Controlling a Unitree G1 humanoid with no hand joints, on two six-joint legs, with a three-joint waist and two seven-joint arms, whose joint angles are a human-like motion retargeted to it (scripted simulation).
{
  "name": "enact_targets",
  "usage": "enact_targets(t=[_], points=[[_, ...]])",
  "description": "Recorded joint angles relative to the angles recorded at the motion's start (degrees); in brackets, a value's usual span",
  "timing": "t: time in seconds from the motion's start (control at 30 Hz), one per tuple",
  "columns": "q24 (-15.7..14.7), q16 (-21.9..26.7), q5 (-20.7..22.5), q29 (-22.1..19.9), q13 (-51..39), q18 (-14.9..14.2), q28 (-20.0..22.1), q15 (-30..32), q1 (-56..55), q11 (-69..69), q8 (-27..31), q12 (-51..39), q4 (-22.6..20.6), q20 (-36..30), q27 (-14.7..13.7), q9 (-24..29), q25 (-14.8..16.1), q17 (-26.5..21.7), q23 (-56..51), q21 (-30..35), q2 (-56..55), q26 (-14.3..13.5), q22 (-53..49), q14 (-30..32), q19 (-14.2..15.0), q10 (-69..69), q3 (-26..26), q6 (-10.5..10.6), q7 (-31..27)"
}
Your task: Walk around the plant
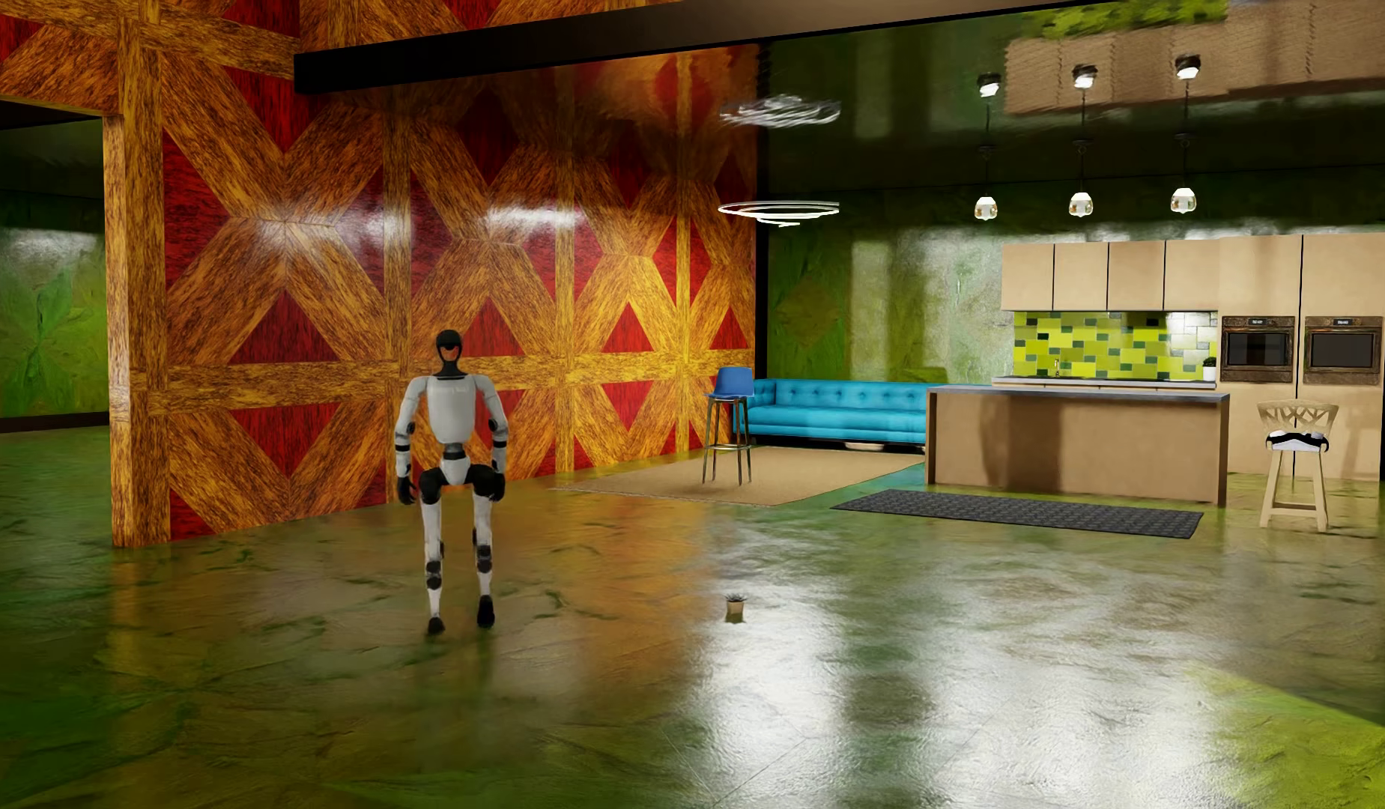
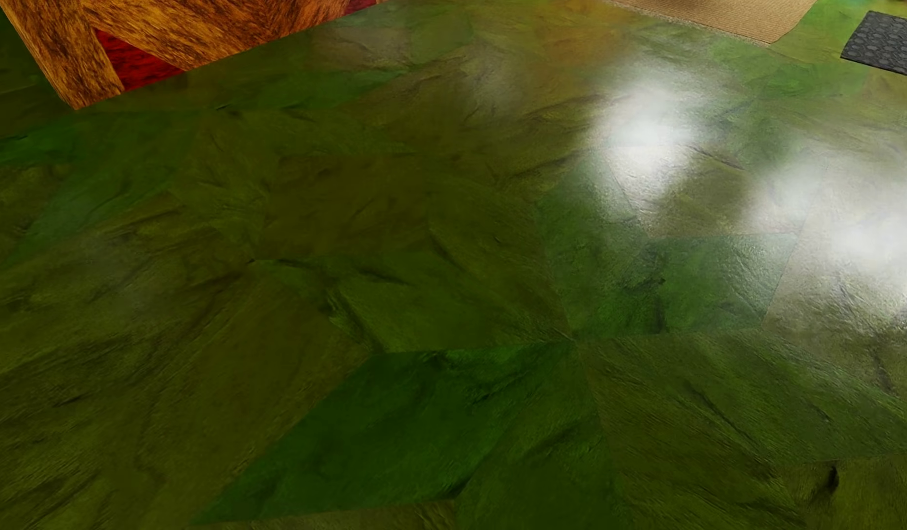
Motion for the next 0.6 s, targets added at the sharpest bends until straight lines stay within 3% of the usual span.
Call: enact_targets(t=[0.03, 0.1, 0.13, 0.17, 0.2, 0.23, 0.27, 0.3, 0.33, 0.4, 0.5, 0.53, 0.57, 0.6], points=[[0.00, 0.70, 0.02, 0.00, 1.28, 0.00, 0.00, 1.40, 3.88, -13.24, 0.00, -0.67, -0.09, 1.03, 0.00, -0.20, 0.00, -0.49, 0.44, 0.16, -2.11, 0.00, -3.63, -0.64, 0.00, -2.27, -1.65, 0.42, 0.00], [0.00, 1.95, 0.66, 0.00, 2.97, 0.00, 0.00, -26.02, 9.03, -27.02, 0.00, -2.11, 0.82, 4.49, 0.00, -1.20, 0.00, -1.09, 1.95, 2.00, -4.30, 0.00, -8.38, -3.36, 0.00, -3.15, -3.93, 0.99, 0.00], [0.00, 2.33, 0.98, 0.00, 4.01, 0.00, 0.00, -27.31, 11.08, -27.43, 0.00, -2.05, 0.99, 5.89, 0.00, -1.37, 0.00, -2.14, 0.74, 3.84, -5.80, 0.00, -9.28, -4.24, 0.00, -2.48, -4.75, 1.48, 0.00], [0.00, 2.23, 1.60, 0.00, 5.01, 0.00, 0.00, -19.07, 12.98, -25.04, 0.00, -1.36, 0.86, 7.50, 0.00, -1.63, 0.00, -2.53, 0.85, 4.37, -6.78, 0.00, -9.53, -3.03, 0.00, -1.04, -5.50, 1.65, 0.00], [0.00, 1.88, 3.28, 0.00, 6.30, 0.00, 0.00, -11.91, 13.96, -22.44, 0.00, 0.25, 2.10, 9.78, 0.00, -2.05, 0.00, -2.58, 0.88, 3.79, -6.16, 0.00, -9.68, 2.27, 0.00, 3.21, -5.31, 2.75, 0.00], [0.00, 1.16, 5.93, 0.00, 6.81, 0.00, 0.00, -7.38, 9.30, -19.48, 0.00, 0.99, 4.72, 9.54, 0.00, -2.85, 0.00, -2.43, 1.63, 4.20, -5.69, 0.00, -7.37, 12.28, 0.00, 15.28, -4.35, 4.13, 0.00], [0.00, 1.00, 7.51, 0.00, 6.56, 0.00, 0.00, -8.18, 3.36, -16.75, 0.00, 1.76, 5.31, 8.60, 0.00, -2.89, 0.00, -2.35, 2.77, 4.85, -3.35, 0.00, -4.98, 16.70, 0.00, 29.53, -2.06, 4.25, 0.00], [0.00, 0.76, 9.08, 0.00, 6.20, 0.00, 0.00, -11.79, -2.85, -17.46, 0.00, 1.92, 6.95, 7.76, 0.00, -1.67, 0.00, -2.81, 1.61, 4.46, 1.47, 0.00, -3.38, 9.43, 0.00, 40.34, -0.77, 5.74, 0.00], [0.00, 0.34, 8.94, 0.00, 5.28, 0.00, 0.00, -16.03, -8.45, -20.11, 0.00, 1.56, 6.57, 5.75, 0.00, -0.29, 0.00, -2.87, 1.08, 4.41, 7.85, 0.00, -2.01, 3.29, 0.00, 43.52, 0.88, 5.76, 0.00], [0.00, 0.20, 7.79, 0.00, 1.89, 0.00, 0.00, -23.06, -15.66, -23.26, 0.00, 2.90, 5.21, 2.46, 0.00, 0.58, 0.00, -3.43, 1.28, 4.34, 17.63, 0.00, -0.36, -1.19, 0.00, 31.25, 7.72, 4.02, 0.00], [0.00, 1.17, 6.00, 0.00, -2.30, 0.00, 0.00, -35.56, -23.58, -28.98, 0.00, 6.45, 4.60, 4.62, 0.00, -1.16, 0.00, -4.01, -3.07, -1.40, 27.88, 0.00, -0.65, 3.65, 0.00, -0.41, 13.50, 1.03, 0.00], [0.00, 1.26, 5.09, 0.00, -2.63, 0.00, 0.00, -38.14, -25.90, -29.57, 0.00, 7.20, 5.25, 5.54, 0.00, -1.89, 0.00, -4.48, -5.38, -3.96, 30.94, 0.00, -0.33, 5.20, 0.00, -4.24, 14.82, 0.42, 0.00], [0.00, 1.47, 5.14, 0.00, -4.50, 0.00, 0.00, -40.20, -28.13, -28.62, 0.00, 8.41, 7.24, 5.67, 0.00, -3.05, 0.00, -5.05, -4.85, -2.68, 32.24, 0.00, 0.01, 4.95, 0.00, -3.15, 16.63, -0.74, 0.00], [0.00, 2.29, 4.38, 0.00, -3.42, 0.00, 0.00, -40.78, -28.19, -25.86, 0.00, 9.02, 6.74, 4.77, 0.00, -2.43, 0.00, -4.66, -6.50, -4.06, 35.65, 0.00, 0.67, 8.50, 0.00, 1.86, 18.97, -1.92, 0.00]])
